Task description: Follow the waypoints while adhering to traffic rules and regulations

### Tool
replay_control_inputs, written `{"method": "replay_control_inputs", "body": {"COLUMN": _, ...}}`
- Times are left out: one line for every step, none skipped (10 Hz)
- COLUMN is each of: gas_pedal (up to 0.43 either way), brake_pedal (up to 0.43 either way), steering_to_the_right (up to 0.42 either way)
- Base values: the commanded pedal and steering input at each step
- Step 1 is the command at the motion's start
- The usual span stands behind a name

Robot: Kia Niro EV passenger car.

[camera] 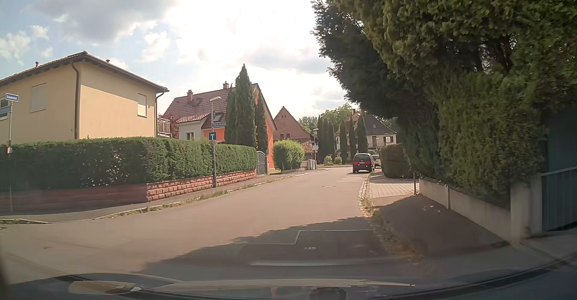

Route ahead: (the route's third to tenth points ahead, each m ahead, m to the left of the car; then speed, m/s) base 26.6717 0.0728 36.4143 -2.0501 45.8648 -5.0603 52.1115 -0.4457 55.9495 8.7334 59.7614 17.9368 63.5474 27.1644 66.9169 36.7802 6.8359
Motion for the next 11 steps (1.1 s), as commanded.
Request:
{"method": "replay_control_inputs", "body": {"gas_pedal": 0.047, "brake_pedal": 0.0, "steering_to_the_right": 0.044}}
{"method": "replay_control_inputs", "body": {"gas_pedal": 0.047, "brake_pedal": 0.0, "steering_to_the_right": 0.042}}
{"method": "replay_control_inputs", "body": {"gas_pedal": 0.047, "brake_pedal": 0.0, "steering_to_the_right": 0.033}}
{"method": "replay_control_inputs", "body": {"gas_pedal": 0.047, "brake_pedal": 0.0, "steering_to_the_right": 0.019}}
{"method": "replay_control_inputs", "body": {"gas_pedal": 0.047, "brake_pedal": 0.0, "steering_to_the_right": 0.011}}
{"method": "replay_control_inputs", "body": {"gas_pedal": 0.047, "brake_pedal": 0.0, "steering_to_the_right": 0.016}}
{"method": "replay_control_inputs", "body": {"gas_pedal": 0.047, "brake_pedal": 0.0, "steering_to_the_right": 0.017}}
{"method": "replay_control_inputs", "body": {"gas_pedal": 0.047, "brake_pedal": 0.0, "steering_to_the_right": 0.014}}
{"method": "replay_control_inputs", "body": {"gas_pedal": 0.047, "brake_pedal": 0.0, "steering_to_the_right": 0.014}}
{"method": "replay_control_inputs", "body": {"gas_pedal": 0.047, "brake_pedal": 0.0, "steering_to_the_right": 0.016}}
{"method": "replay_control_inputs", "body": {"gas_pedal": 0.047, "brake_pedal": 0.0, "steering_to_the_right": 0.017}}
